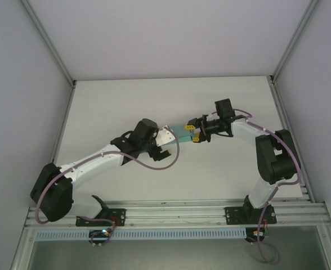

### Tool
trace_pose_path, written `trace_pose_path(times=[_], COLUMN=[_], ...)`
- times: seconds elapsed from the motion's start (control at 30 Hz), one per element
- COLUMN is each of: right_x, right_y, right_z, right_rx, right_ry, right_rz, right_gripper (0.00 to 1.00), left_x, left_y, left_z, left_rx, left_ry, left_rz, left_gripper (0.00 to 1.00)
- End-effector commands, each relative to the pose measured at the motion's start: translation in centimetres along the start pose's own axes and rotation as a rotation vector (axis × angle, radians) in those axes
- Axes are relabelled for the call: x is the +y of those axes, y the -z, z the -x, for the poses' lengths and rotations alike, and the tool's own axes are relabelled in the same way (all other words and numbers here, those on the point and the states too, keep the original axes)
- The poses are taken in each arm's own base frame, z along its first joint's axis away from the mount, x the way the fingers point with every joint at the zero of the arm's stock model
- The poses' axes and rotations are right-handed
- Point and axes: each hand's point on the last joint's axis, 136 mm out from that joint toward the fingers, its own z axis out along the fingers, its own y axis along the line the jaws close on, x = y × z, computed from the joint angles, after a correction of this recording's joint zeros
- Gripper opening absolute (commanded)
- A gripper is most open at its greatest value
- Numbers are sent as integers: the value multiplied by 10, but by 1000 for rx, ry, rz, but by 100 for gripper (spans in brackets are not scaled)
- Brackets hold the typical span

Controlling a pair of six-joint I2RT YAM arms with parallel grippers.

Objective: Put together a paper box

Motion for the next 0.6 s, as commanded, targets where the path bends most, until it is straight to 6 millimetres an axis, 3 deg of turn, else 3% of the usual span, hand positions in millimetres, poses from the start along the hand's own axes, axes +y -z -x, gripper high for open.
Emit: trace_pose_path(times=[0.0, 0.07, 0.23, 0.5, 0.57], right_x=[3, 5, 6, 9, 11], right_y=[4, 3, 1, -2, -1], right_z=[-21, -25, -27, -33, -34], right_rx=[108, 137, 167, 211, 212], right_ry=[-76, -90, -121, -113, -104], right_rz=[11, 23, 44, 60, 65], right_gripper=[44, 45, 44, 47, 54], left_x=[14, 15, 14, 15, 15], left_y=[2, 1, -2, 2, 3], left_z=[9, 10, 15, 29, 30], left_rx=[-4, -3, -5, -51, -52], left_ry=[-80, -102, -127, -146, -149], left_rz=[57, 60, 40, 24, 25], left_gripper=[97, 92, 91, 58, 57])
